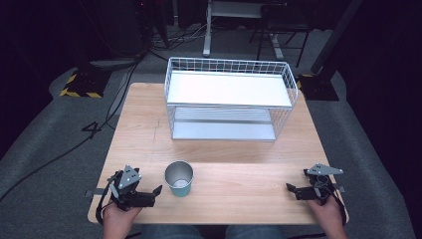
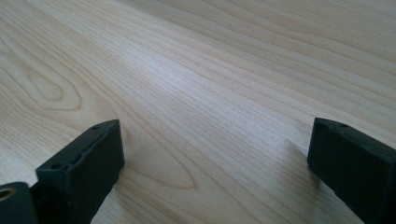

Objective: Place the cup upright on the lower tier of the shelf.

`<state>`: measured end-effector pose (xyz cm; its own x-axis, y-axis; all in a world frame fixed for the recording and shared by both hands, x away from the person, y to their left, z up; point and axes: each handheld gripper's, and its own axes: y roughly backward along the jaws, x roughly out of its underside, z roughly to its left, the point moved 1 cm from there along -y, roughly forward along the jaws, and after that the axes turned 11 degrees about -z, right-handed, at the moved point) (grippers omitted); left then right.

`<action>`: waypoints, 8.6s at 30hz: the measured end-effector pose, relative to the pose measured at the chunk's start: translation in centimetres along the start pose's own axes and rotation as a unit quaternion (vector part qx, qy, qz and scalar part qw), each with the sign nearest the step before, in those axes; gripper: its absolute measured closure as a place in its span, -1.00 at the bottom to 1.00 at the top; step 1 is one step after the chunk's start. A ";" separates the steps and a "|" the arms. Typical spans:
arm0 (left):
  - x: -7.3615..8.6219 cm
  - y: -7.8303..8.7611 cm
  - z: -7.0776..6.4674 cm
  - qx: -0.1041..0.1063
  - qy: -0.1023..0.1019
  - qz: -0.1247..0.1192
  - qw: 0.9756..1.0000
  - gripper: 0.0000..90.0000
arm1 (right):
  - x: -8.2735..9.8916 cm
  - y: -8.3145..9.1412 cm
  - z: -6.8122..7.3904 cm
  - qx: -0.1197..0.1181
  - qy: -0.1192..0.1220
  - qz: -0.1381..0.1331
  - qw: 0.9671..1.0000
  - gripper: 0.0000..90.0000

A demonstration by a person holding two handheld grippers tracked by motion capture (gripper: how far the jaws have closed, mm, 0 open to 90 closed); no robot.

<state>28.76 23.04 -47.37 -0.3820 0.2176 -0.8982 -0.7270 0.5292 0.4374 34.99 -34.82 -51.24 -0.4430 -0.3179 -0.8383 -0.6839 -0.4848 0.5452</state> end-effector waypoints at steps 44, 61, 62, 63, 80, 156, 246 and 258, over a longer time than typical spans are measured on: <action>-0.2 -4.9 -6.3 0.046 0.028 -0.047 0.997 -0.98 | 0.0 0.0 0.0 0.000 0.000 0.000 1.000 -0.91; 0.8 -5.7 -6.4 0.030 0.007 -0.011 0.999 -0.50 | 0.0 0.0 0.0 0.000 0.000 0.000 1.000 -0.91; 0.9 -5.6 -6.4 0.031 0.007 -0.011 0.999 -0.50 | 0.0 0.0 0.0 0.000 0.000 0.000 1.000 -0.91; 0.9 -5.6 -6.4 0.031 0.008 -0.011 0.999 -0.49 | 0.0 0.0 0.0 0.000 0.000 0.000 1.000 -0.91; 0.3 -5.1 -6.2 0.032 0.016 -0.018 0.999 -0.48 | 0.0 0.0 0.0 0.001 0.000 0.000 1.000 -0.91; -11.9 -14.7 -5.2 0.056 0.019 -0.050 0.997 -0.48 | 0.0 0.0 0.0 0.002 0.001 -0.001 1.000 -0.91; -13.5 -29.5 -5.0 0.004 0.028 0.005 1.000 -0.48 | 0.0 0.1 0.2 -0.010 0.011 -0.003 1.000 -0.86; -13.4 -29.5 -5.1 -0.005 0.039 0.004 0.999 -0.58 | 0.0 0.1 0.2 -0.010 0.012 -0.003 1.000 -0.86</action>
<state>52.43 0.39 -48.00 -0.4307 0.1570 -0.8888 -0.7295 0.5192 0.4452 34.79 -34.68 -51.21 -0.4252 -0.3336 -0.8414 -0.6747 -0.5029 0.5403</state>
